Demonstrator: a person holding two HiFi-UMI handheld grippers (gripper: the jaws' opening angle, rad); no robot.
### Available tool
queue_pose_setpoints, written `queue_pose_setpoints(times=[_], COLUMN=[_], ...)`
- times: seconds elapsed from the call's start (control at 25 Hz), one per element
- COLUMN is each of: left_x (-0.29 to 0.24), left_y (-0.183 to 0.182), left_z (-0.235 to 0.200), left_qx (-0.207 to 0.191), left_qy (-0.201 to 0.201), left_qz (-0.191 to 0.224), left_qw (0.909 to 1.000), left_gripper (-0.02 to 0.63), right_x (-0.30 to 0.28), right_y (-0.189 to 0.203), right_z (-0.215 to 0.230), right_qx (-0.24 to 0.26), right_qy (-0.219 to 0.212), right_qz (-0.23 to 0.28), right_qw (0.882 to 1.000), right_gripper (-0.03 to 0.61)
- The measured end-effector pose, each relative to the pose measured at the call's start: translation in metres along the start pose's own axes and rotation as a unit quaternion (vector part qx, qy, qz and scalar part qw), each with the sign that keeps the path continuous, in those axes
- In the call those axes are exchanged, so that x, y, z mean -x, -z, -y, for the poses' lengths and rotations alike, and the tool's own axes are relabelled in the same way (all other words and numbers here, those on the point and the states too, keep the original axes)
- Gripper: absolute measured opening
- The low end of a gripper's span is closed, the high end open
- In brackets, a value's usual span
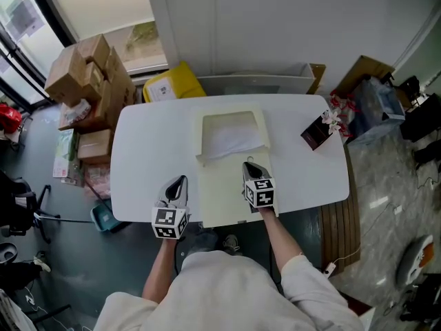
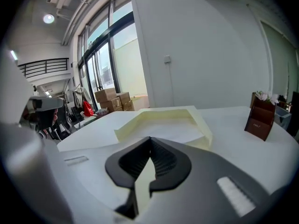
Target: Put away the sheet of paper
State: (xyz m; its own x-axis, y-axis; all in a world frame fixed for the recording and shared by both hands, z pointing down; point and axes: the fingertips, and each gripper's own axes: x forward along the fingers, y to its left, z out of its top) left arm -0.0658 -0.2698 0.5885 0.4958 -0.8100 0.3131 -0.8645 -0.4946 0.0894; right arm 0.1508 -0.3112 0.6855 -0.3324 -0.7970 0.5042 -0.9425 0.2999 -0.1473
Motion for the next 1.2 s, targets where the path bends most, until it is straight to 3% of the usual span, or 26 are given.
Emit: queue_pose_setpoints(times=[0.24, 0.64, 0.88, 1.2], left_x=[0.018, 0.043, 0.058, 0.075], left_y=[-0.007, -0.014, -0.020, -0.013], left_z=[0.016, 0.037, 0.051, 0.066], left_qx=[0.001, -0.008, -0.014, -0.013], left_qy=[-0.002, -0.013, -0.017, -0.026], left_qz=[0.014, 0.036, 0.048, 0.049], left_qw=[0.9999, 0.9993, 0.9986, 0.9984], left_gripper=[0.000, 0.000, 0.000, 0.000], right_x=[0.040, 0.131, 0.172, 0.194], right_y=[-0.022, -0.064, -0.071, -0.047], right_z=[-0.009, -0.025, -0.028, -0.031], right_qx=[0.018, 0.076, 0.090, 0.095], right_qy=[-0.003, 0.004, 0.011, 0.011], right_qz=[0.053, 0.150, 0.177, 0.170], right_qw=[0.998, 0.986, 0.980, 0.981], right_gripper=[0.000, 0.000, 0.000, 0.000])
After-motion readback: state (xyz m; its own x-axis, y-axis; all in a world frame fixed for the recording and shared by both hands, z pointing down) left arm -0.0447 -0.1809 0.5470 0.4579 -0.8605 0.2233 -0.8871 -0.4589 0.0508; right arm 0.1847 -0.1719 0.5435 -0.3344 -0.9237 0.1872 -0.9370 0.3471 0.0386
